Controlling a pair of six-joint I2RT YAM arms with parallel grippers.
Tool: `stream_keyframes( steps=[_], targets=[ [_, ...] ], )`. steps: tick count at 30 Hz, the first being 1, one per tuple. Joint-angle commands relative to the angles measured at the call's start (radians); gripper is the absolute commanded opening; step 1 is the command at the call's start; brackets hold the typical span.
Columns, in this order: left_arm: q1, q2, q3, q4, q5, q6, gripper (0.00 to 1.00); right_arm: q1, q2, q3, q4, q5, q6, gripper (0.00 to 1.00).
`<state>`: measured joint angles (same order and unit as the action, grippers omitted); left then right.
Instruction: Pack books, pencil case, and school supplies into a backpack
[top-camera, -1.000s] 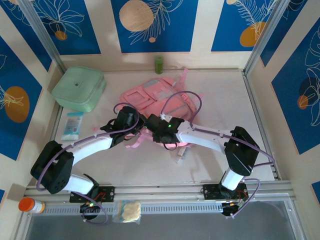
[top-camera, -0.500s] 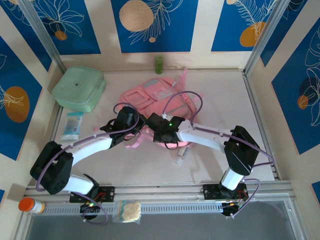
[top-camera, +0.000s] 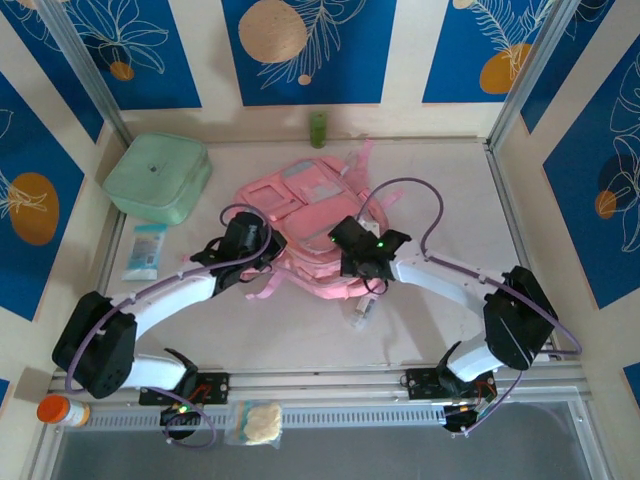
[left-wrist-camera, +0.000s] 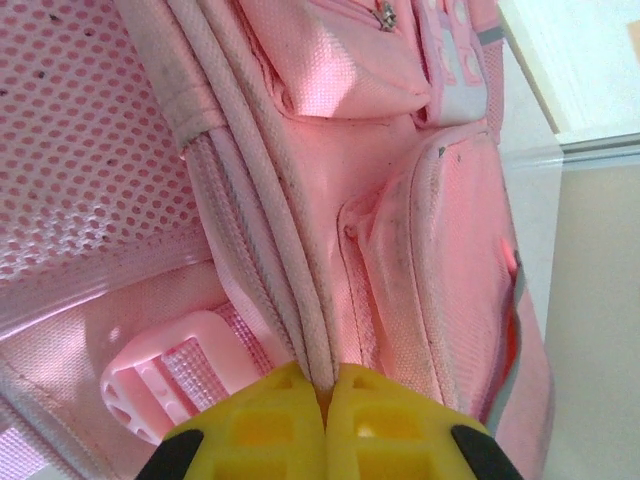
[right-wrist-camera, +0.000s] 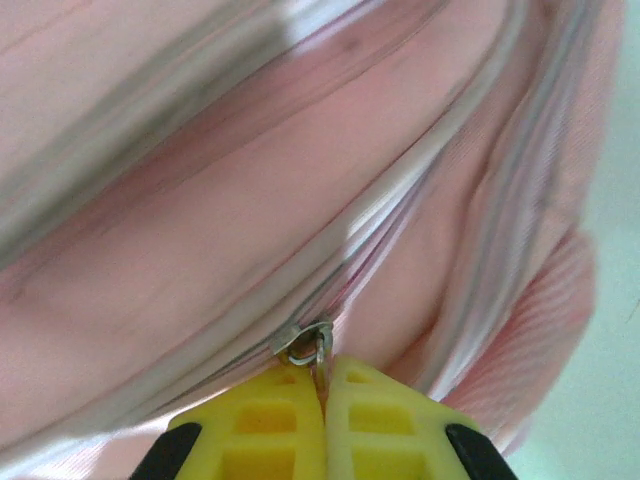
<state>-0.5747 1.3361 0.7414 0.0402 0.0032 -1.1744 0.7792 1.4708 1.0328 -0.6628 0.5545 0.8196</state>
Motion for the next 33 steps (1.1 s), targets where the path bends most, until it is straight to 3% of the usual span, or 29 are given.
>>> stream_keyframes(
  steps=[1, 7, 11, 15, 19, 24, 33],
  targets=[
    [0.076, -0.026, 0.002, 0.009, -0.017, 0.085, 0.0, -0.043, -0.04, -0.015, -0.05, 0.019, -0.101, 0.0],
    [0.172, 0.077, 0.075, 0.042, 0.134, 0.159, 0.0, 0.021, -0.078, -0.014, 0.025, -0.098, -0.187, 0.0],
    [0.257, 0.18, 0.157, 0.077, 0.302, 0.244, 0.0, 0.117, -0.061, 0.001, 0.097, -0.177, -0.16, 0.0],
    [0.32, 0.224, 0.194, 0.037, 0.314, 0.314, 0.0, 0.142, 0.024, 0.041, 0.221, -0.292, -0.148, 0.0],
    [0.369, 0.189, 0.188, 0.002, 0.386, 0.335, 0.21, 0.135, 0.107, 0.111, 0.219, -0.257, -0.139, 0.0],
    [0.365, 0.045, 0.079, -0.016, 0.383, 0.264, 0.45, 0.131, 0.118, 0.115, 0.204, -0.227, -0.122, 0.0],
    [0.113, -0.206, -0.163, 0.041, 0.102, -0.088, 0.55, 0.133, 0.087, 0.079, 0.2, -0.21, -0.079, 0.0]
  ],
)
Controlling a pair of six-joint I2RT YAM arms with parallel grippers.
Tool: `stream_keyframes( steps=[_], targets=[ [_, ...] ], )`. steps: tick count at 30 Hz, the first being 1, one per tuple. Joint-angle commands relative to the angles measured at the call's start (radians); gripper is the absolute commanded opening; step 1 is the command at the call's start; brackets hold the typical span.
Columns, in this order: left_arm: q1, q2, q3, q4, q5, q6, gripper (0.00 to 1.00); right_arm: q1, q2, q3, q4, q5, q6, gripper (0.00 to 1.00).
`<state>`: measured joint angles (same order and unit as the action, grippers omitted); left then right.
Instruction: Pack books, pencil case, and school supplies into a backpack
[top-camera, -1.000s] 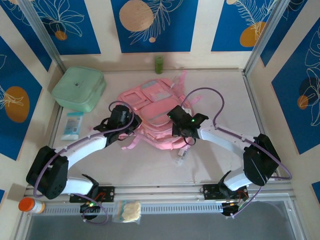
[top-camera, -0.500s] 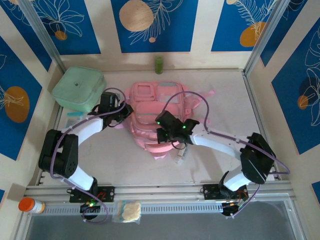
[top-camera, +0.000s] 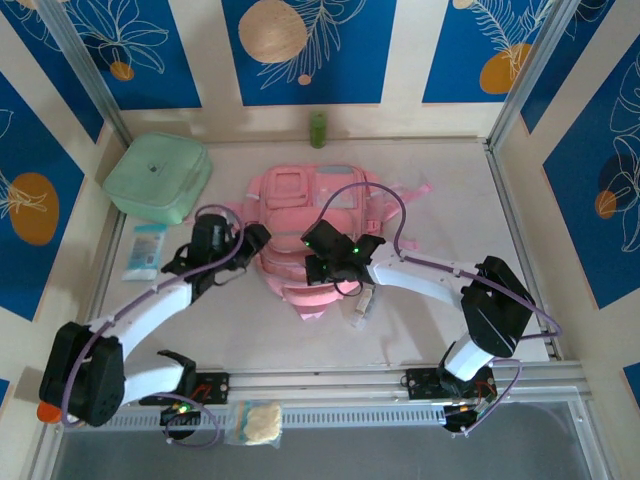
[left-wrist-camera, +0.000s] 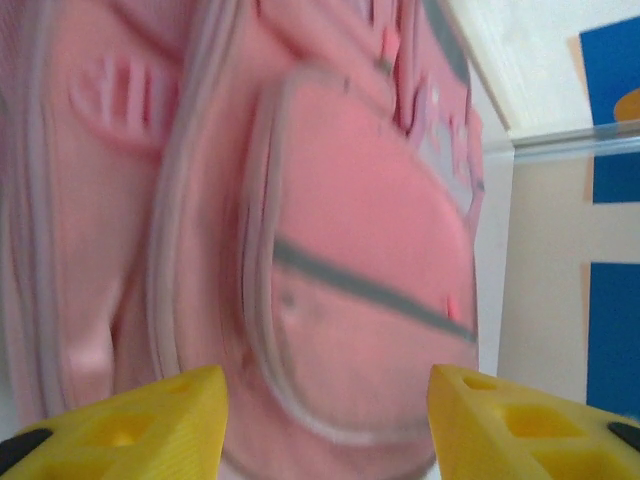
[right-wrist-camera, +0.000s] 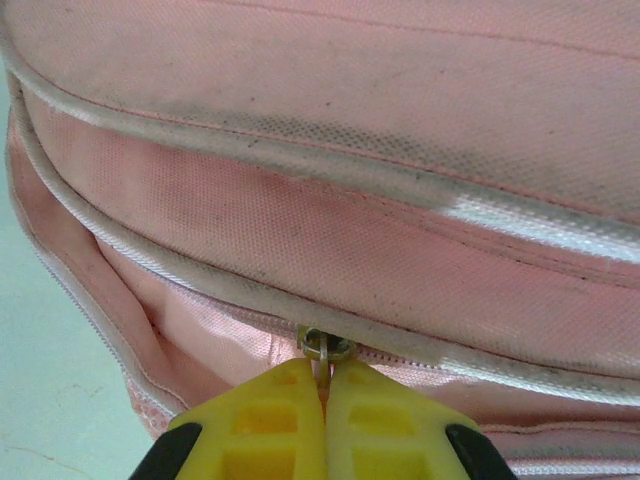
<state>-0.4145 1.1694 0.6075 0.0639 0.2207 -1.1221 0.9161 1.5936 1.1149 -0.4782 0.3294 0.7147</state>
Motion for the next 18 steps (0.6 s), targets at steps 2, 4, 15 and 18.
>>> stream_keyframes(
  steps=[2, 4, 15, 18],
  targets=[
    [-0.109, -0.061, -0.051, 0.019, -0.187, -0.212, 0.55, -0.003, -0.04, -0.014, 0.019, 0.016, 0.033, 0.0],
    [-0.154, -0.059, -0.065, 0.042, -0.23, -0.276, 0.57, -0.002, -0.04, -0.021, 0.024, 0.016, 0.039, 0.0],
    [-0.301, 0.052, -0.066, 0.146, -0.375, -0.481, 0.52, 0.012, -0.029, -0.03, 0.044, 0.022, 0.051, 0.0],
    [-0.325, 0.064, -0.043, 0.108, -0.403, -0.503, 0.51, 0.013, -0.028, -0.033, 0.044, 0.024, 0.048, 0.0]
  ],
)
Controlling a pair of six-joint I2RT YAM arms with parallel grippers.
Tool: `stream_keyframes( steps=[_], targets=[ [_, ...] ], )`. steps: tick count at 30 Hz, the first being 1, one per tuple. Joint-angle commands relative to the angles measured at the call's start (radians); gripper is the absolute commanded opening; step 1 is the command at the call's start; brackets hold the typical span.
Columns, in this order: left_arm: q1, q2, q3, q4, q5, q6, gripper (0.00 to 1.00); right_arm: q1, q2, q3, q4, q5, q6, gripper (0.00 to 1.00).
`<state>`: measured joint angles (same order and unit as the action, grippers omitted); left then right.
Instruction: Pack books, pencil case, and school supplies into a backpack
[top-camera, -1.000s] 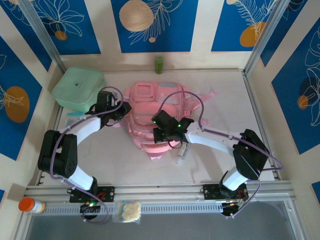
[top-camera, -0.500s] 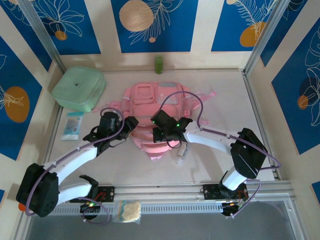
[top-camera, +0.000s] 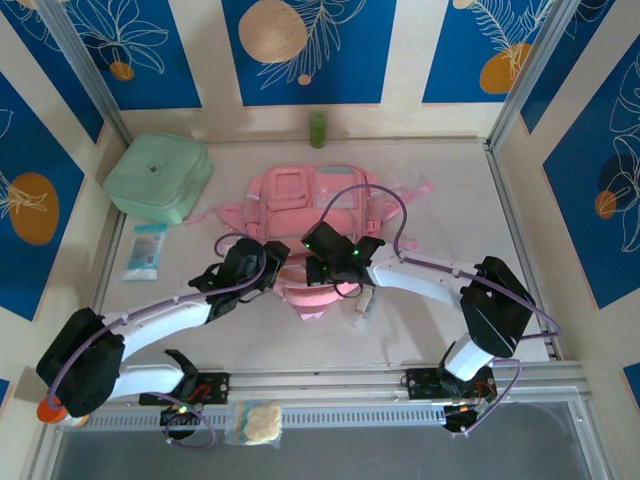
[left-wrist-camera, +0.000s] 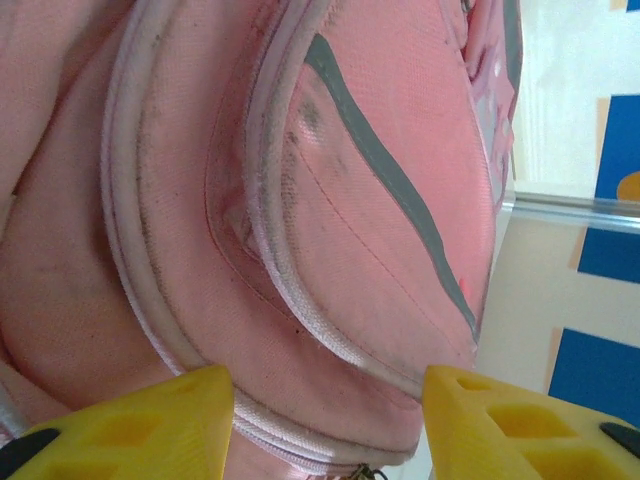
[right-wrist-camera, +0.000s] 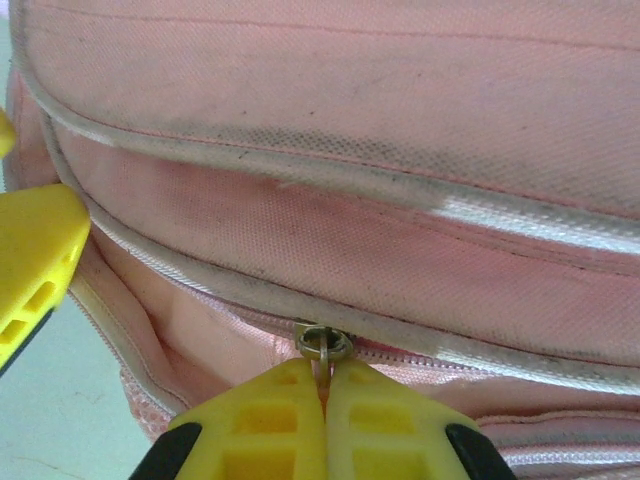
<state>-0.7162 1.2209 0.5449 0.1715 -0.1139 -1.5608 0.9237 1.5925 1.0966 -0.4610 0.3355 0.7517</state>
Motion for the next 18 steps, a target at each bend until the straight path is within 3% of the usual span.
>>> stream_keyframes(
  steps=[1, 13, 18],
  targets=[
    [-0.033, 0.014, 0.023, -0.014, -0.078, -0.077, 0.51, 0.005, -0.026, -0.017, 0.028, 0.019, 0.011, 0.0],
    [-0.082, 0.033, 0.014, -0.074, -0.14, -0.166, 0.53, 0.017, -0.006, -0.014, 0.039, 0.026, 0.011, 0.0],
    [-0.085, 0.096, 0.054, -0.05, -0.128, -0.166, 0.48, 0.023, 0.0, -0.011, 0.045, 0.031, 0.009, 0.0]
  ],
)
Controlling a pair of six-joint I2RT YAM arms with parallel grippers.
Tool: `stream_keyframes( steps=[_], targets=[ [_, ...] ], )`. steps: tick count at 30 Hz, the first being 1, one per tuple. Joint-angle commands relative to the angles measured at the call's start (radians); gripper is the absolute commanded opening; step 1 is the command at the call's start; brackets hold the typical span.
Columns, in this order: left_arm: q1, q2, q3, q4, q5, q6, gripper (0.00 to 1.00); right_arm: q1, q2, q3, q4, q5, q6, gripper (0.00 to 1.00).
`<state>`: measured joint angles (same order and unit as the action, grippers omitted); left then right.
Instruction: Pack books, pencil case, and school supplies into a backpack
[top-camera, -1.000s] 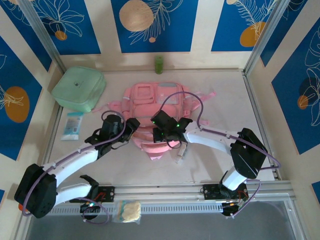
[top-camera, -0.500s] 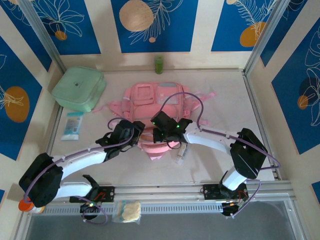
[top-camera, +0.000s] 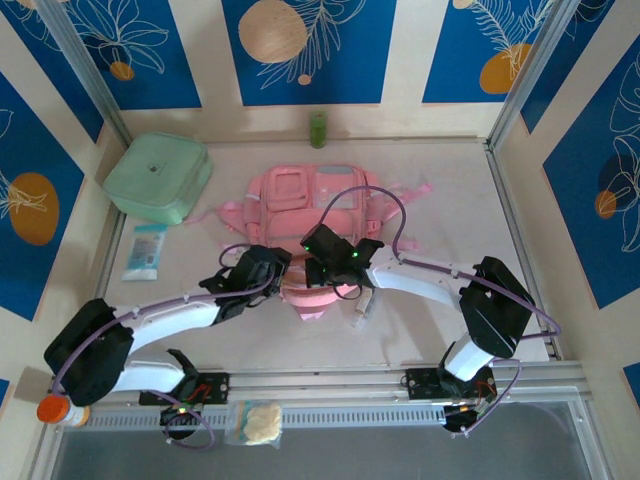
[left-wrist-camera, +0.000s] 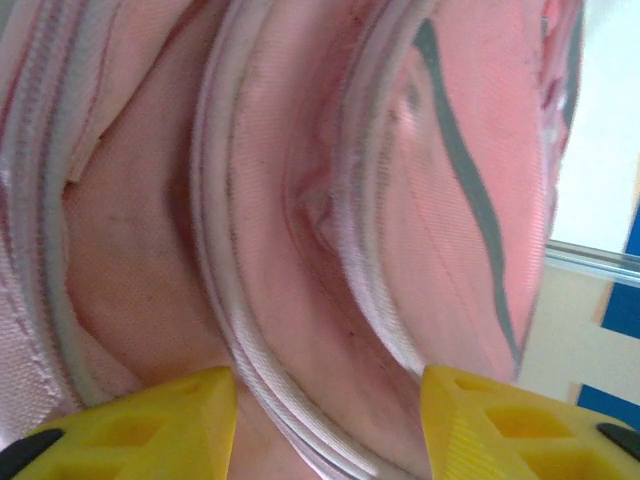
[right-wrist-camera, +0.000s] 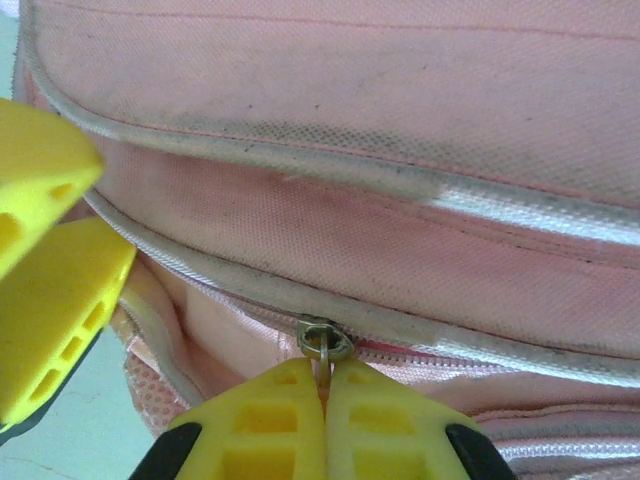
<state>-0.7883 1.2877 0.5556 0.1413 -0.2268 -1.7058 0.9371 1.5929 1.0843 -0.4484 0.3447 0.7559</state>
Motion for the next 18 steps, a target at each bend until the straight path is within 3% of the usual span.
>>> stream_keyframes(
  steps=[1, 4, 9, 12, 18],
  targets=[
    [-0.015, 0.04, 0.05, -0.023, -0.018, -0.018, 0.44, 0.008, 0.004, 0.003, 0.033, 0.022, 0.005, 0.0],
    [-0.014, 0.067, 0.05, 0.003, -0.044, -0.009, 0.28, 0.01, 0.015, 0.009, 0.031, 0.019, 0.002, 0.0],
    [-0.016, 0.107, 0.074, 0.003, -0.04, 0.002, 0.15, 0.013, 0.006, -0.005, 0.025, 0.028, -0.004, 0.0],
    [-0.017, 0.11, 0.062, 0.02, -0.052, 0.0, 0.02, 0.017, -0.002, -0.002, 0.005, 0.047, -0.015, 0.0],
    [-0.013, 0.061, 0.051, -0.016, -0.113, 0.064, 0.0, 0.017, -0.007, 0.024, -0.082, 0.115, -0.051, 0.0]
  ],
)
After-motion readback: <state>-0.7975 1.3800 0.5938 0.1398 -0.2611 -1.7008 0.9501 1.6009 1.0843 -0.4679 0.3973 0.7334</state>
